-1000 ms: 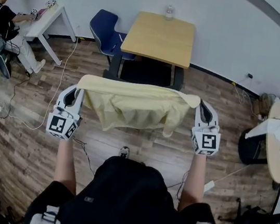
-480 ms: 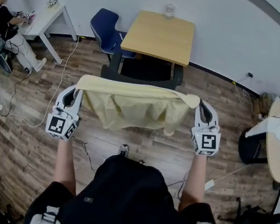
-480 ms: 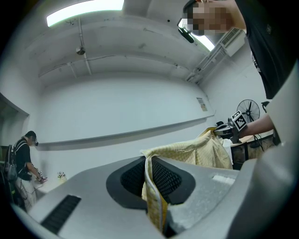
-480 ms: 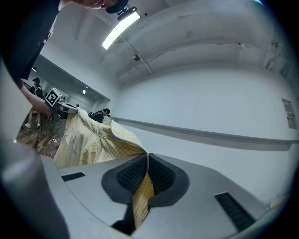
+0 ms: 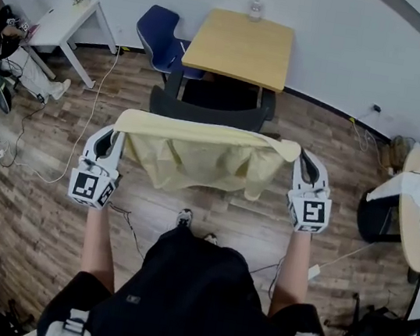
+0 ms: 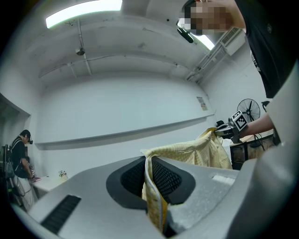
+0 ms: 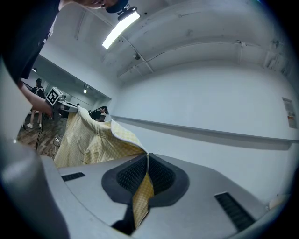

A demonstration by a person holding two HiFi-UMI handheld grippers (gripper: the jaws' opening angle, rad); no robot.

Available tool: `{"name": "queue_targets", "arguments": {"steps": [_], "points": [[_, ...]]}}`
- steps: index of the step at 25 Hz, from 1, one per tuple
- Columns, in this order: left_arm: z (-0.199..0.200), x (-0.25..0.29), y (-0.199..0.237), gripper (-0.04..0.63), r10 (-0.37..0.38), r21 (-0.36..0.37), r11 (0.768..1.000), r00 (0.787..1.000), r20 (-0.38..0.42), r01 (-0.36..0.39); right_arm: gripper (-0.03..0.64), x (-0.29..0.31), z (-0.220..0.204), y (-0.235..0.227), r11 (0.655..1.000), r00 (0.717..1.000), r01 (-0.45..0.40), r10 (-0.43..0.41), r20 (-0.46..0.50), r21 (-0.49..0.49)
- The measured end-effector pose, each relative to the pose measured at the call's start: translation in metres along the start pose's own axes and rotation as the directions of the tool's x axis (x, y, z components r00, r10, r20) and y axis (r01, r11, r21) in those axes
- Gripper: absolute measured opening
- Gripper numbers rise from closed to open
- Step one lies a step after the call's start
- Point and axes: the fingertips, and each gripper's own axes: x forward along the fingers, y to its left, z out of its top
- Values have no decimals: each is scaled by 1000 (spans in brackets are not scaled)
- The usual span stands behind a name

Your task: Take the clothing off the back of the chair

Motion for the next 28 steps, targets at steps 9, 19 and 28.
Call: {"name": "queue_targets", "arguments": {"steps": [9, 19, 28], "points": [[-13, -24, -12, 21, 23, -22, 999, 999, -28, -24, 6, -15, -8, 13, 1000, 1000, -22, 21, -12, -3], [-28, -44, -23, 21, 27, -41, 999, 998, -65, -30, 6, -29, -29, 32, 998, 997, -53, 54, -49, 26], [-40, -53, -32, 21, 24, -45, 999, 994, -106, -29, 6, -40, -53, 46, 996, 994, -64, 70, -89, 66]]}}
